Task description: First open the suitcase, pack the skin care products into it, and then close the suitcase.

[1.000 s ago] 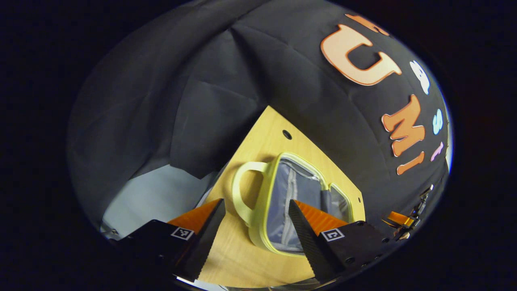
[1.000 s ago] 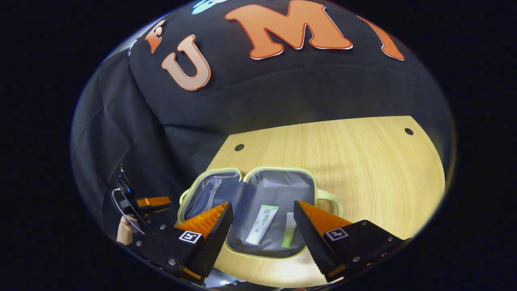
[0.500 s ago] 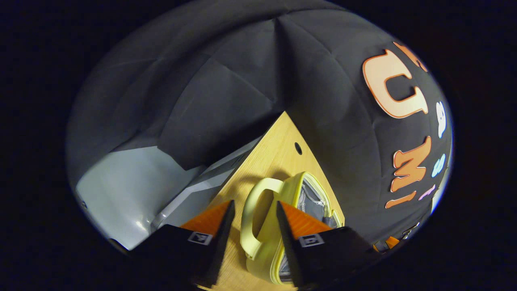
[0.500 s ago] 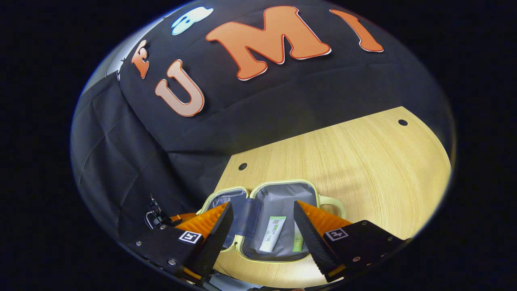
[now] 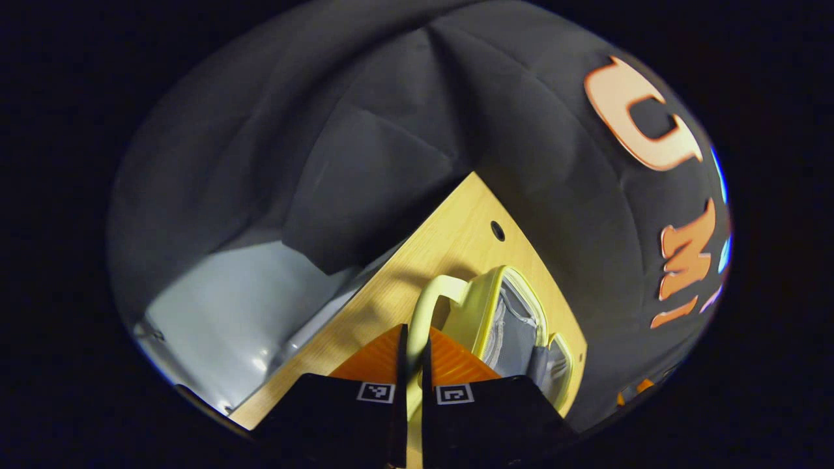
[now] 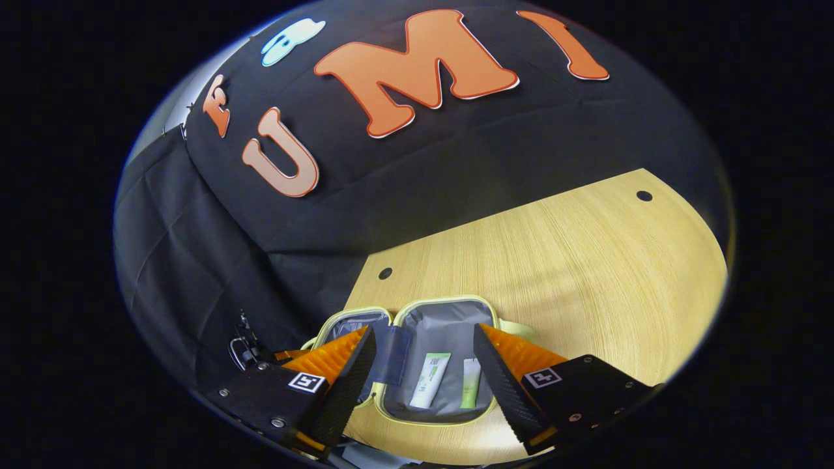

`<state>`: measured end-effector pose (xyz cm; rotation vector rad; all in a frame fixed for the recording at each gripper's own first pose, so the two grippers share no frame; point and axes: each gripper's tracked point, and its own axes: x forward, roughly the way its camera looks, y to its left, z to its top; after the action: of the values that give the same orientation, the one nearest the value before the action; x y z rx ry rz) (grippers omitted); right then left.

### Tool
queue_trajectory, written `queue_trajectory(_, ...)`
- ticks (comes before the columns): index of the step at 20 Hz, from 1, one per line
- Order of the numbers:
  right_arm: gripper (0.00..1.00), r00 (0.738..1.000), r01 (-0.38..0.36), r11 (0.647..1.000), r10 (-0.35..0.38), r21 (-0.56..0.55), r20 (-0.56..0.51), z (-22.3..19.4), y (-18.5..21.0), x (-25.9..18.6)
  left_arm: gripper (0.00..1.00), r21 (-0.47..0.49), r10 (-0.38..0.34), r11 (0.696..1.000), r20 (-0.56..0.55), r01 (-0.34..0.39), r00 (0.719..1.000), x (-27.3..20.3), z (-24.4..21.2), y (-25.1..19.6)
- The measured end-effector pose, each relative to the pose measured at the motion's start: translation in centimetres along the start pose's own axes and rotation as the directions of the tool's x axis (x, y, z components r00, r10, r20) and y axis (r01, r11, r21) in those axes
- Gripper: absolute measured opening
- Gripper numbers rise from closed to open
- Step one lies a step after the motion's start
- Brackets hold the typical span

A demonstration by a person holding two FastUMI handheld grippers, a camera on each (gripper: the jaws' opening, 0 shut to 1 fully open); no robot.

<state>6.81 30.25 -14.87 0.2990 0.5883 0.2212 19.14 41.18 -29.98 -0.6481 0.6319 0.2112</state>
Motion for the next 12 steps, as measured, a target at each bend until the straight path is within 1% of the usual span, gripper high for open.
queue_trajectory(2, 0.95, 1.0, -0.011, 1.0, 0.011, 0.005, 0.023, 1.1, -0.1, -0.6, 0.09, 0.131, 0.028, 0.991, 0.023, -0.031, 0.999, -2.8, 1.3, -2.9)
queue_trajectory(3, 0.95, 0.999, -0.01, 1.0, 0.01, 0.003, 0.039, 1.6, -0.4, -0.9, 0.09, 0.194, 0.035, 0.98, 0.044, -0.043, 0.998, -4.3, 1.8, -4.6)
queue_trajectory(5, 0.95, 0.996, 0.005, 1.0, -0.005, -0.006, 0.088, 3.2, -1.4, -1.9, 0.08, 0.314, 0.026, 0.948, 0.083, -0.05, 0.996, -6.8, 2.8, -9.2)
queue_trajectory(8, 0.95, 0.987, 0.013, 1.0, -0.01, -0.013, 0.157, 5.9, -2.8, -4.2, 0.08, 0.474, 0.005, 0.878, 0.129, -0.066, 0.992, -10.7, 2.9, -16.7)
queue_trajectory(11, 0.95, 0.977, 0.031, 0.999, -0.021, -0.044, 0.211, 7.7, -5.3, -7.0, 0.08, 0.597, -0.042, 0.8, 0.151, -0.057, 0.988, -12.4, 1.3, -24.1)
queue_trajectory(12, 0.95, 0.974, 0.039, 0.998, -0.026, -0.055, 0.223, 7.9, -6.1, -7.8, 0.08, 0.629, -0.037, 0.774, 0.161, -0.074, 0.986, -12.5, 0.6, -25.5)
